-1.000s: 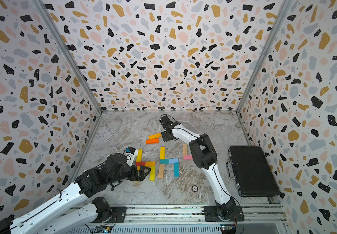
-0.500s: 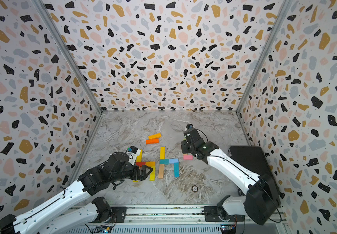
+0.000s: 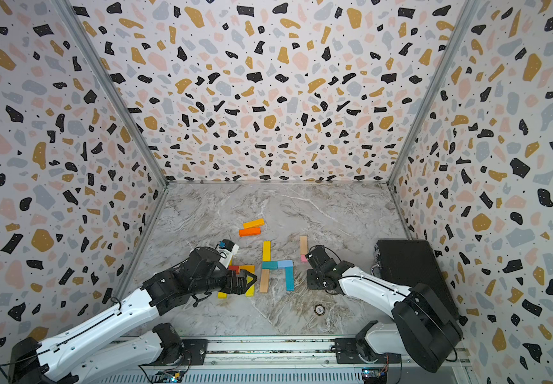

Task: Assemble the letter h with building blocks
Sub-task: Place the building block at the center of the board.

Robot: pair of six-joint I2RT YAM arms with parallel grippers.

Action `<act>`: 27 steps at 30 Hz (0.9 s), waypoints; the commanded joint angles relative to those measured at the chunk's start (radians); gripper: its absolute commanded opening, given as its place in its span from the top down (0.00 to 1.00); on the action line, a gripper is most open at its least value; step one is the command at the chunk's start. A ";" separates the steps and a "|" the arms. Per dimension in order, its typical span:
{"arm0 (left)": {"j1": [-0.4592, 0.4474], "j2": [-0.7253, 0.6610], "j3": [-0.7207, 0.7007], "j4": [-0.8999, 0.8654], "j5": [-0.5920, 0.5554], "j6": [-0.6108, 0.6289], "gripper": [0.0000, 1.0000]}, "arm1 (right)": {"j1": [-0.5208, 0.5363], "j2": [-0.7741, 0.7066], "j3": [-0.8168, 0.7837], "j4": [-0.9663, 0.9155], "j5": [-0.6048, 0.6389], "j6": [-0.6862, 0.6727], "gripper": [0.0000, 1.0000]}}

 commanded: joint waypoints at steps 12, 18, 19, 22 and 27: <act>0.008 0.022 -0.025 0.080 0.015 -0.006 0.01 | 0.020 -0.015 -0.035 -0.113 0.065 0.023 0.29; 0.008 0.033 -0.026 0.095 0.023 -0.007 0.01 | 0.005 -0.020 -0.032 -0.234 0.274 0.127 0.33; 0.007 0.033 -0.025 0.096 0.024 -0.007 0.01 | -0.014 -0.034 -0.038 -0.229 0.280 0.142 0.33; 0.008 0.032 -0.024 0.095 0.025 -0.007 0.01 | -0.058 -0.082 -0.040 -0.181 0.238 0.155 0.32; 0.009 0.020 -0.025 0.084 0.026 -0.002 0.01 | -0.060 -0.139 -0.033 -0.051 0.076 0.154 0.24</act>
